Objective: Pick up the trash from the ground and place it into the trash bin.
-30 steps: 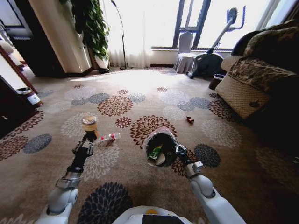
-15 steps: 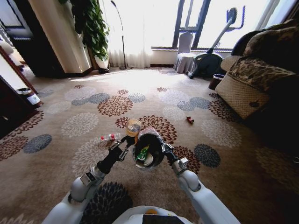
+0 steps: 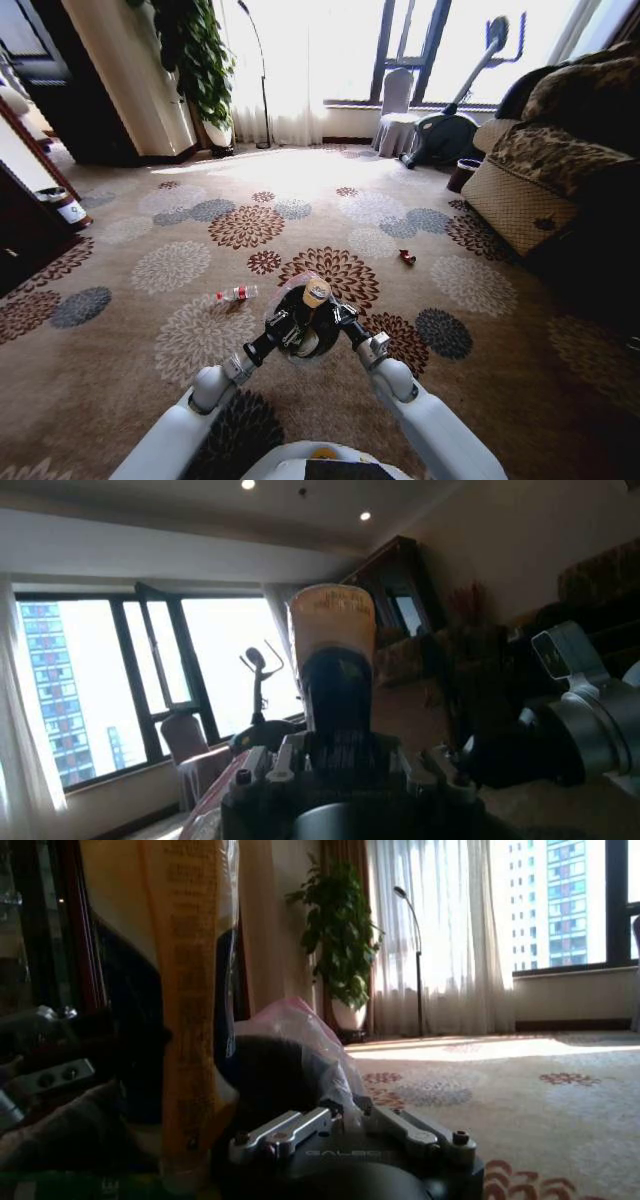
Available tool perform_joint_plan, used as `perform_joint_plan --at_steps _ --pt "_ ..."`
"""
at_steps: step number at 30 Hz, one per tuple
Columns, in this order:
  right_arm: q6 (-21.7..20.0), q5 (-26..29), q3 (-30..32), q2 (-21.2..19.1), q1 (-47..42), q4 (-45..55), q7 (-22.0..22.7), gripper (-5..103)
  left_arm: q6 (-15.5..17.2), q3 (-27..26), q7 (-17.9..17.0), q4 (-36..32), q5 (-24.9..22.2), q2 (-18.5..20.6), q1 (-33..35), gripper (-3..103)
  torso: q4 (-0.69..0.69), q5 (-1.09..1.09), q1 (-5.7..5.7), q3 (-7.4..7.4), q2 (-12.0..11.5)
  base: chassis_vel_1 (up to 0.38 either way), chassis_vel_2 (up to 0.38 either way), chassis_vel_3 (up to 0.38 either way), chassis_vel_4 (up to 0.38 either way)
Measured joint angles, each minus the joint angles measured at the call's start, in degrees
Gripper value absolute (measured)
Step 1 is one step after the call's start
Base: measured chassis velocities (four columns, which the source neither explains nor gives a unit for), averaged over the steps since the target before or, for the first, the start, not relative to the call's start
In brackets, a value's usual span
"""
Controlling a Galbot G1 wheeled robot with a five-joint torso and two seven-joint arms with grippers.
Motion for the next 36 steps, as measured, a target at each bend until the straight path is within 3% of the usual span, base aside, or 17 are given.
perform_joint_plan --at_steps 1,8,11,14,17,30,34,36 --pt "0.0 0.0 0.0 0.0 0.0 0.0 0.0 0 0.0 0.0 0.0 0.0 0.0 0.0 0.0 38 0.0 0.0 0.0 0.0 0.0 0.0 0.0 0.0 0.0" --pt "0.2 -0.1 0.6 0.2 -0.1 -0.5 0.0 0 0.0 -1.2 -2.9 -1.0 1.9 -0.4 1.1 70 0.02 -0.01 0.0 0.0 0.0 0.0 0.0 0.0 0.0" --pt "0.2 -0.1 0.6 0.1 -0.1 -0.5 0.0 0 -0.1 -2.0 -3.5 -2.3 2.1 -0.7 1.7 75 0.01 0.0 0.0 0.0 0.0 0.0 0.0 0.0 0.0" --pt "0.2 0.0 1.1 0.1 -0.2 -0.4 0.0 0 -2.0 -3.8 -1.1 -3.0 2.1 -0.5 3.4 92 0.0 0.0 0.0 0.0 0.0 0.0 0.0 0.0 0.0" --pt "0.2 0.4 1.7 0.1 -0.5 -0.3 0.0 0 -3.3 -4.9 0.5 -2.8 1.7 -0.5 5.7 99 0.01 0.0 0.0 0.0 0.0 0.0 0.0 0.0 0.0" --pt "0.2 0.5 3.1 0.0 -1.9 1.1 0.0 0 -3.1 -4.4 -0.7 -5.1 0.1 -1.3 8.4 100 0.0 0.0 0.0 0.0 0.0 0.0 0.0 0.0 0.0" --pt "0.2 0.2 3.9 -0.3 -2.3 1.5 0.0 0 -2.5 -3.8 -0.9 -6.5 -2.6 -1.8 9.8 101 0.01 0.0 0.0 0.0 0.0 0.0 0.0 0.0 0.0" --pt "0.7 -0.2 4.5 -0.5 -2.4 1.5 0.0 0 -0.8 -2.3 -0.7 -7.4 -6.5 -1.8 11.3 98 0.02 0.0 0.0 0.0 0.0 0.0 0.0 0.0 0.0"
